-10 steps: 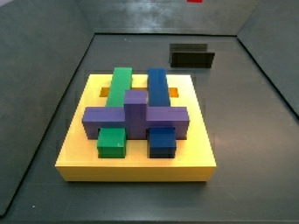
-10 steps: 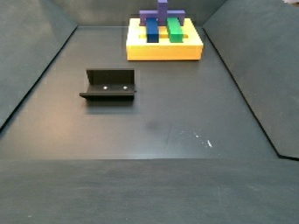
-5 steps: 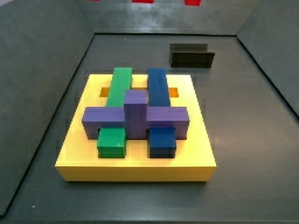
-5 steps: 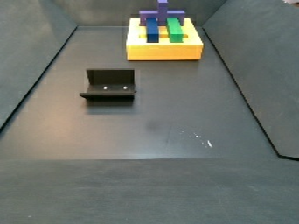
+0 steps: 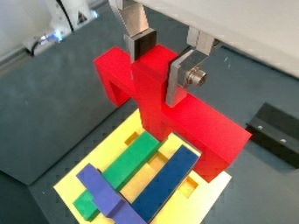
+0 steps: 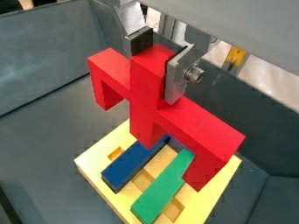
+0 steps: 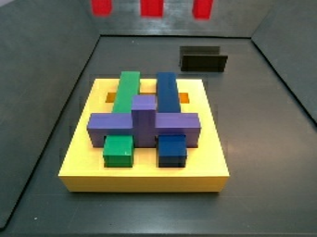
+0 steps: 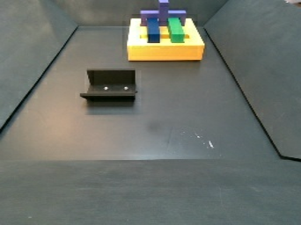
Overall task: Pick up the red object. Move up. Move to above the board. Insert the red object.
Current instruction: Insert the red object.
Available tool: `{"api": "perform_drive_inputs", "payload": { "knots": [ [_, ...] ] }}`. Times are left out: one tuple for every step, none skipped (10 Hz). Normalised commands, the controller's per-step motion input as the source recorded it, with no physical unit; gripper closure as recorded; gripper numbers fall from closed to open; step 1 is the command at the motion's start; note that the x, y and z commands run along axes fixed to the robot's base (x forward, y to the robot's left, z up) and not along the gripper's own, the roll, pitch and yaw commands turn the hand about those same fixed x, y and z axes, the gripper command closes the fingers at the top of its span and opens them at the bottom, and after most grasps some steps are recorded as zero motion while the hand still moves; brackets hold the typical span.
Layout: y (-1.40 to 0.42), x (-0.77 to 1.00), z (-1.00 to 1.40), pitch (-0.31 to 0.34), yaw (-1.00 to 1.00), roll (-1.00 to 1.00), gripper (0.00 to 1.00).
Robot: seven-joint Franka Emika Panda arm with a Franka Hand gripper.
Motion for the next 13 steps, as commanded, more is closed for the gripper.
{"api": "perform_drive_inputs", "payload": {
  "knots": [
    [-0.05,-0.07,-0.87,-0.183,0.15,0.09,1.00],
    [-0.07,0.00,-0.71,-0.100,0.11,0.27,1.00],
    [-0.13,0.00,-0.70,-0.074,0.07,0.29,1.00],
    [-0.13,0.00,-0.71,-0.079,0.00,0.28,1.00],
    [-0.13,0.03,-0.62,0.000,0.00,0.31,1.00],
    [-0.05,0.04,-0.54,0.004,0.00,0.22,1.00],
    [0.00,0.01,-0.47,0.000,0.00,0.00,1.00],
    [0.00,0.03,-0.43,0.000,0.00,-0.04,1.00],
    [0.00,0.05,-0.36,0.000,0.00,-0.12,1.00],
    [0.00,0.11,-0.26,0.000,0.00,-0.12,1.00],
    [0.00,0.10,-0.23,0.000,0.00,-0.11,1.00],
    [0.00,0.00,-0.22,0.000,0.00,-0.07,1.00],
    [0.00,0.01,-0.20,0.000,0.00,-0.08,1.00]
  ]
}}
